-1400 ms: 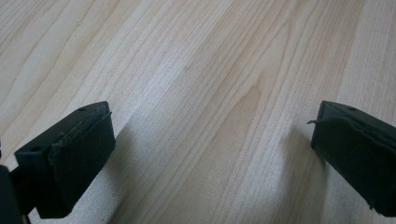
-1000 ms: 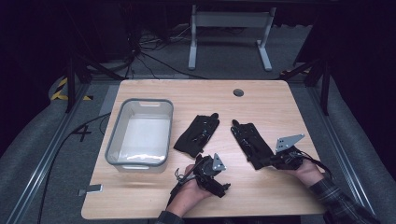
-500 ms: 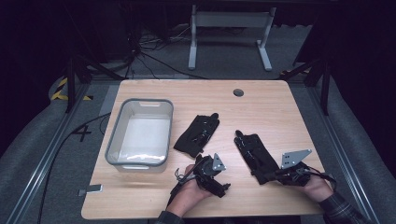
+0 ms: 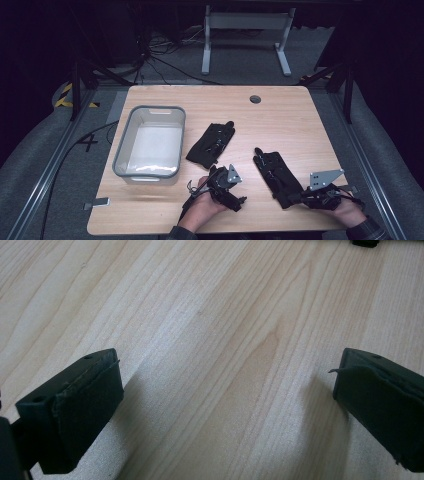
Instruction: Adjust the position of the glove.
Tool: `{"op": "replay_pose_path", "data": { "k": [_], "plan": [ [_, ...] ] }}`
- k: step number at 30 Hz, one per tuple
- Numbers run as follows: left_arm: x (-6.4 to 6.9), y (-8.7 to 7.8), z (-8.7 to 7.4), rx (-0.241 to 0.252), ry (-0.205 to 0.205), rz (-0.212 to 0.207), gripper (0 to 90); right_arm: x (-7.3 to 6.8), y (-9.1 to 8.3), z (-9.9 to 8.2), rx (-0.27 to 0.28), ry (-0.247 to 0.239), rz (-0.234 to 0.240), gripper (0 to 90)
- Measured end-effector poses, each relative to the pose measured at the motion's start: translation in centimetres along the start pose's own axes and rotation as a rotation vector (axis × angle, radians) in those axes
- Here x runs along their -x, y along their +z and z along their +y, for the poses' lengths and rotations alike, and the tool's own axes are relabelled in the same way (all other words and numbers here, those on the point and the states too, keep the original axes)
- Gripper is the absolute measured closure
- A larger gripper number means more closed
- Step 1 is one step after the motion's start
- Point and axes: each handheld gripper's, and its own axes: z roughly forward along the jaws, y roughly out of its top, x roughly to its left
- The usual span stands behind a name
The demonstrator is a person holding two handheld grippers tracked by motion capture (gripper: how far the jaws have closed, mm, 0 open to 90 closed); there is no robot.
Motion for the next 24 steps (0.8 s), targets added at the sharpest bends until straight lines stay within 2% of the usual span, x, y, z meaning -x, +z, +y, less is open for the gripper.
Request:
{"op": "replay_pose_path", "data": {
  "k": [2, 5, 12, 15, 16, 18, 19, 24],
  "plan": [
    [0.0, 0.0, 0.0, 0.0, 0.0, 0.0, 0.0, 0.5, -0.3, 0.4, 0.024, 0.002, -0.004, 88.5],
    [0.0, 0.0, 0.0, 0.0, 0.0, 0.0, 0.0, 1.7, -0.2, 1.1, 0.02, -0.002, -0.034, 89.0],
    [0.0, 0.0, 0.0, 0.0, 0.0, 0.0, 0.0, 6.1, 0.5, 3.6, 0.046, 0.023, -0.095, 89.5],
    [0.0, 0.0, 0.0, 0.0, 0.0, 0.0, 0.0, 8.1, 1.3, 4.7, 0.041, 0.023, -0.13, 89.5],
    [0.0, 0.0, 0.0, 0.0, 0.0, 0.0, 0.0, 8.1, 1.3, 4.7, 0.041, 0.023, -0.13, 89.5],
    [0.0, 0.0, 0.0, 0.0, 0.0, -0.001, 0.0, 9.1, 1.8, 5.1, 0.04, 0.022, -0.143, 89.6],
    [0.0, 0.0, 0.0, 0.0, 0.0, 0.0, 0.0, 10.0, 2.3, 5.3, 0.029, 0.031, -0.154, 89.6],
    [0.0, 0.0, 0.0, 0.0, 0.0, 0.0, 0.0, 11.3, 3.6, 5.5, 0.001, 0.039, -0.157, 89.6]
  ]
}}
